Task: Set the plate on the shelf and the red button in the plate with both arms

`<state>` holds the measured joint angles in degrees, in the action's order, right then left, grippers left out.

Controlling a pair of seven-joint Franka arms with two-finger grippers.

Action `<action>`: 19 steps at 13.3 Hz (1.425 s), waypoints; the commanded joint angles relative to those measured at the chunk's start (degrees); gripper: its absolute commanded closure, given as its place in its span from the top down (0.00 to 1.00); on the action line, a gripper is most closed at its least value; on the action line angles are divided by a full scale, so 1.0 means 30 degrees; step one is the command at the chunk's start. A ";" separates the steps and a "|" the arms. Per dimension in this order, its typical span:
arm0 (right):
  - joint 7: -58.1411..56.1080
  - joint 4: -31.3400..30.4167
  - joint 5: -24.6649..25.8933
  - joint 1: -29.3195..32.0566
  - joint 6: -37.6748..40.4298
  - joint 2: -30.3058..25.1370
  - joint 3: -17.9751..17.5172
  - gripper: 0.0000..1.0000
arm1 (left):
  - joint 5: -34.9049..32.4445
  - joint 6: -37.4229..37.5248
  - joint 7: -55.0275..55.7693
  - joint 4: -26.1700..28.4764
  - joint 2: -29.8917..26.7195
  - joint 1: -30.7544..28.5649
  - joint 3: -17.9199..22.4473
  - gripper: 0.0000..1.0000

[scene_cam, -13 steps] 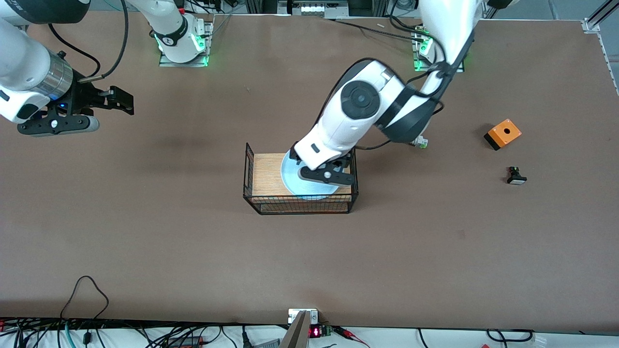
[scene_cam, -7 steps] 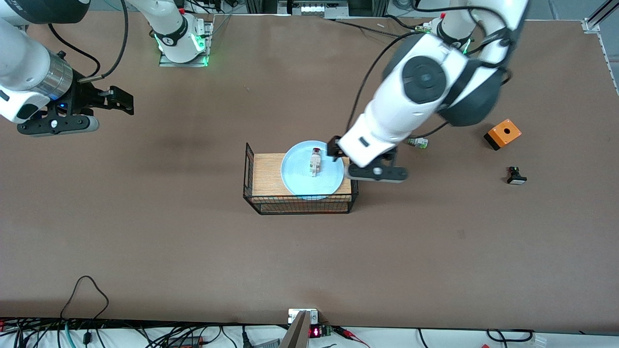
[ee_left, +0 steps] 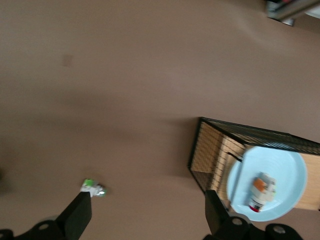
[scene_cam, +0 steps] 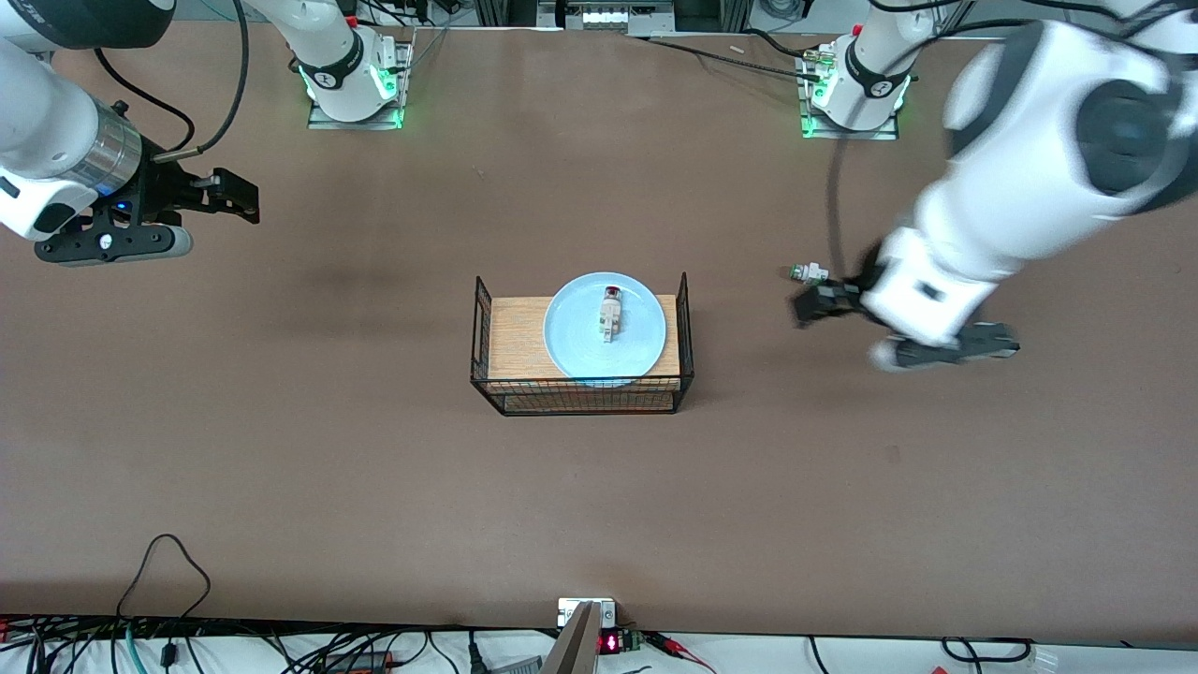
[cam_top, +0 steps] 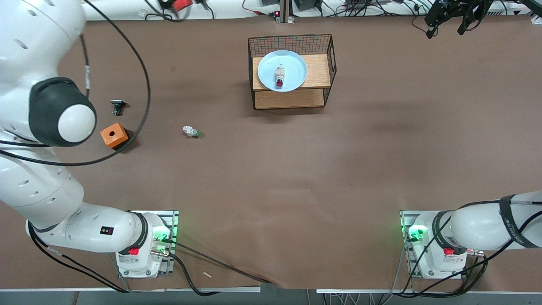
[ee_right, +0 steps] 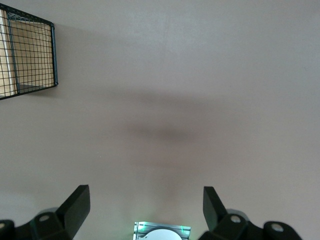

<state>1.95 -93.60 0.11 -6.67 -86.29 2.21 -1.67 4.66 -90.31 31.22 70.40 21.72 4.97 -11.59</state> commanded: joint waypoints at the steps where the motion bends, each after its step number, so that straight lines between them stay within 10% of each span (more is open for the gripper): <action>1: 0.0084 0.0439 -0.0155 0.0172 0.0198 0.0171 -0.0087 1.00 | -0.0553 0.1272 -0.0997 0.0265 -0.0355 -0.1389 -0.0269 1.00; 19: 0.0084 0.0439 -0.0184 0.0260 0.0198 0.0171 -0.0087 1.00 | -0.3693 0.1393 -0.6421 0.0384 -0.0647 -0.4643 -0.1089 1.00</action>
<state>1.95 -93.58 0.11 -6.34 -86.29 2.27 -1.67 -6.19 -86.29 12.86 70.77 21.46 -7.51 -14.60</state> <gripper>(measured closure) 0.000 0.000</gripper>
